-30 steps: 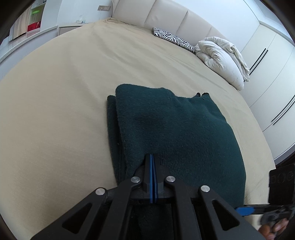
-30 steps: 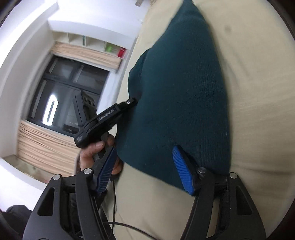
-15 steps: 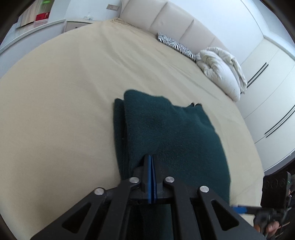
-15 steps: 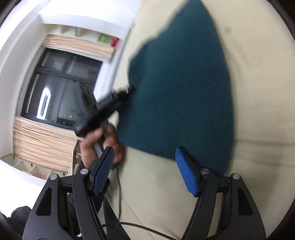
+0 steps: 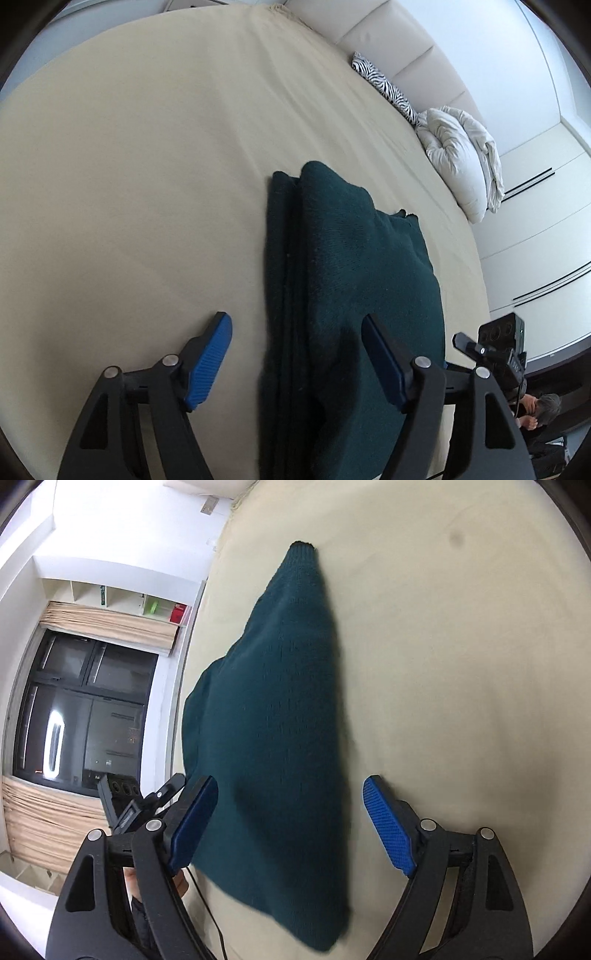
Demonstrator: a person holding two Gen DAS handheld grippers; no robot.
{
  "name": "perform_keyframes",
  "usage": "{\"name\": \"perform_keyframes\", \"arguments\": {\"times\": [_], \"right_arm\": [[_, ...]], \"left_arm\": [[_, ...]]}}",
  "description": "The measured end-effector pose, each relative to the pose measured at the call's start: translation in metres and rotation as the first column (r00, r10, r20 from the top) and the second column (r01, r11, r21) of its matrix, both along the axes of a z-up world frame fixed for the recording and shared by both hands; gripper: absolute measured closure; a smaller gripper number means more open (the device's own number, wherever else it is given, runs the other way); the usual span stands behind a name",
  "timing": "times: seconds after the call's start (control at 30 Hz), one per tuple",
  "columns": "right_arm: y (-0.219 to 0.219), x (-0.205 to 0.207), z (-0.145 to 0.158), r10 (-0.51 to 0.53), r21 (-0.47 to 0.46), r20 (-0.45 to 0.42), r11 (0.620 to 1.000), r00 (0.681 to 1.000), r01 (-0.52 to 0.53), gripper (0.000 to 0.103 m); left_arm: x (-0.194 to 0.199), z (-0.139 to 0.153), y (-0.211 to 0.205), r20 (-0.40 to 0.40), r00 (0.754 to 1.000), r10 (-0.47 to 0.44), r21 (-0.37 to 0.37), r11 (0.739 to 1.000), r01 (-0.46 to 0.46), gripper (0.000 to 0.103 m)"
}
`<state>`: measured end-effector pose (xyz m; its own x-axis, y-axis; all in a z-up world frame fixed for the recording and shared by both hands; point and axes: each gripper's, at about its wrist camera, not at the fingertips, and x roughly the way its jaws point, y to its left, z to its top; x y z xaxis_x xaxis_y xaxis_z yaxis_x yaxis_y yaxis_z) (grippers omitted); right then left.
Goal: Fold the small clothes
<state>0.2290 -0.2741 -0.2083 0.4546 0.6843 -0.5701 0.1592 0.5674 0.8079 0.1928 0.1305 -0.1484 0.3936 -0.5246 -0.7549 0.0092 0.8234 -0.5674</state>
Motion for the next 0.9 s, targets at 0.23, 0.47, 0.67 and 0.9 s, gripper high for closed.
{"name": "perform_keyframes", "arguments": {"times": [0.23,0.47,0.67,0.9], "right_arm": [[0.021,0.028,-0.006,0.046,-0.013,-0.017,0.999,0.999,-0.046,0.023],[0.041,0.045,0.001,0.066,-0.185,-0.047,0.98,0.997,-0.073,0.058],[0.064,0.026,0.042,0.092,-0.322,0.006,0.943,0.996,-0.085,0.066],[0.052,-0.041,0.078,0.114,-0.281,0.054,0.955,0.992,-0.095,0.066]], "left_arm": [[0.015,-0.007,-0.027,-0.064,0.997,-0.039,0.074,0.996,0.043,0.041],[0.017,-0.004,-0.044,-0.076,0.995,-0.071,0.117,0.99,0.079,0.072],[-0.008,0.018,-0.047,-0.054,0.995,-0.081,0.111,0.99,0.086,0.077],[-0.096,0.049,-0.072,0.02,0.985,-0.174,0.139,0.976,0.17,0.077]]}}
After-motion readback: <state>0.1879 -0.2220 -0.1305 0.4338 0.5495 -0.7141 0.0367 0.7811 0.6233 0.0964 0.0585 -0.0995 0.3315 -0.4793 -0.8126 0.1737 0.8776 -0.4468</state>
